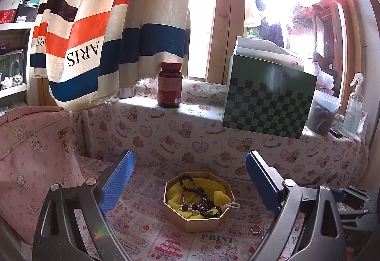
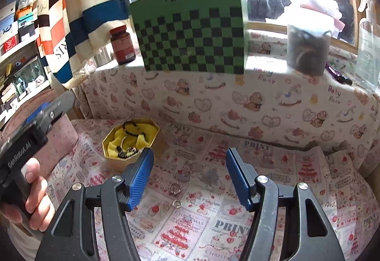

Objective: Organize jewelry
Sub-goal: 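Move the right gripper to a silver ring on the cloth and grasp it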

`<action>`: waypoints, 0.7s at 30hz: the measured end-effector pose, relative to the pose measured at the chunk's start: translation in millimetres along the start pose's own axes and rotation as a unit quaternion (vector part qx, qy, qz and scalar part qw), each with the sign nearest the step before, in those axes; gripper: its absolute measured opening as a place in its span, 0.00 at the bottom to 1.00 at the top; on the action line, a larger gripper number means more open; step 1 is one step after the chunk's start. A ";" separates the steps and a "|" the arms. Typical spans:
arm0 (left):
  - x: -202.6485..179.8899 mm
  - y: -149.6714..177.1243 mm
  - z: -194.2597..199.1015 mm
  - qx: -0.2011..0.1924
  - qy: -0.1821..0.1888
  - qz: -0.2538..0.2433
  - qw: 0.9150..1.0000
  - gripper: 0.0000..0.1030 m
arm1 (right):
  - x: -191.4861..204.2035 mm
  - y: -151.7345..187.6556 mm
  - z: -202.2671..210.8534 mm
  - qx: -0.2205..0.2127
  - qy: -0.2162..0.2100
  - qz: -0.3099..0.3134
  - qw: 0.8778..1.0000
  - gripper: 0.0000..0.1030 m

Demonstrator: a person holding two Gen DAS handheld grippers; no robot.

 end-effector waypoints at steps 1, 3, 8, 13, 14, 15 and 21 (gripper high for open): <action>0.0 0.1 -0.1 0.000 0.001 0.000 1.000 0.90 | 4.3 6.3 -3.8 0.008 0.000 0.010 1.000 0.63; -0.2 0.0 0.3 0.000 0.002 0.001 1.000 0.90 | 13.3 18.1 -10.7 0.019 0.000 0.036 0.999 0.58; 1.9 -0.2 0.4 0.000 -0.003 0.006 1.000 0.90 | 25.0 35.5 -31.9 0.060 -0.026 0.061 0.996 0.39; 3.0 1.5 -4.5 0.012 -0.006 0.007 1.000 0.90 | 25.6 44.3 -49.1 0.089 -0.025 0.069 0.993 0.31; 3.3 1.9 -5.0 0.012 -0.007 0.006 1.000 0.90 | 25.5 45.9 -51.9 0.094 -0.025 0.070 0.993 0.30; 3.0 2.3 -5.5 0.014 -0.008 0.005 1.000 0.90 | 25.2 47.1 -54.0 0.098 -0.024 0.071 0.992 0.29; -1.9 4.3 -5.9 0.016 -0.010 -0.005 1.000 0.90 | 20.7 56.8 -70.4 0.130 -0.012 0.066 0.989 0.26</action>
Point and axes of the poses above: each gripper's, at about its wrist camera, not at the fingertips, and z roughly against the way its jaws point, x to its left, y to its underside, the point moved 4 cm from there along -z, roughly the way its jaws point
